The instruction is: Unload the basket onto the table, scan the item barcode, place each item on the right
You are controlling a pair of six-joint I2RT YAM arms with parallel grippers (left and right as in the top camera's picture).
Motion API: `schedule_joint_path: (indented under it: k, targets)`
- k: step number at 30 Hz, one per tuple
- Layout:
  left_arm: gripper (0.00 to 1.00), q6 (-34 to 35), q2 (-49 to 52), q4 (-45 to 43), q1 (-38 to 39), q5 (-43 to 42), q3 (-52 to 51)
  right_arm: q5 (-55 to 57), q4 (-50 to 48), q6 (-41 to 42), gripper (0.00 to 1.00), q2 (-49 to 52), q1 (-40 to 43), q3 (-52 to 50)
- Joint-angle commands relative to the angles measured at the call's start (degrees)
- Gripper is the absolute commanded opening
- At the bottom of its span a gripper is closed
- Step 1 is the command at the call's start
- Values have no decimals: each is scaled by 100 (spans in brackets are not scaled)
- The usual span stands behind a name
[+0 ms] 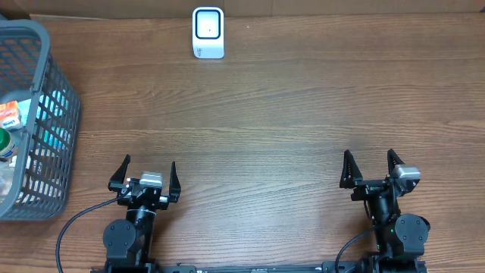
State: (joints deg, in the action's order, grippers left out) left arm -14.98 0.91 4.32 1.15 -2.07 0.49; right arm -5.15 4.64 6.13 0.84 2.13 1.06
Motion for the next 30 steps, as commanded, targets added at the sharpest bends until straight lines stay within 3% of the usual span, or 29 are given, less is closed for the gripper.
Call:
schedule_joint_path:
  k: [1, 5, 14, 17, 23, 30]
  targets:
    - [100, 15, -61, 11, 28, 107, -22, -9, -28, -22, 100, -61, -24, -61]
    - [99, -417, -61, -42, 28, 415, -22, -9, -28, -22, 100, -61, -24, -61]
    - [99, -299, -59, -24, 28, 92, -20, -9, -28, -22, 100, -61, -24, -61]
    - [100, -50, -59, -59, 28, -254, -20, -9, -28, -22, 100, -61, -24, -61]
    - [100, 1126, -55, 57, 26, -243, 170, -7, -28, -22, 100, -61, -24, -61]
    - [100, 1202, 636, 719, 26, -221, 1495, -7, -28, -22, 99, -61, -24, -61]
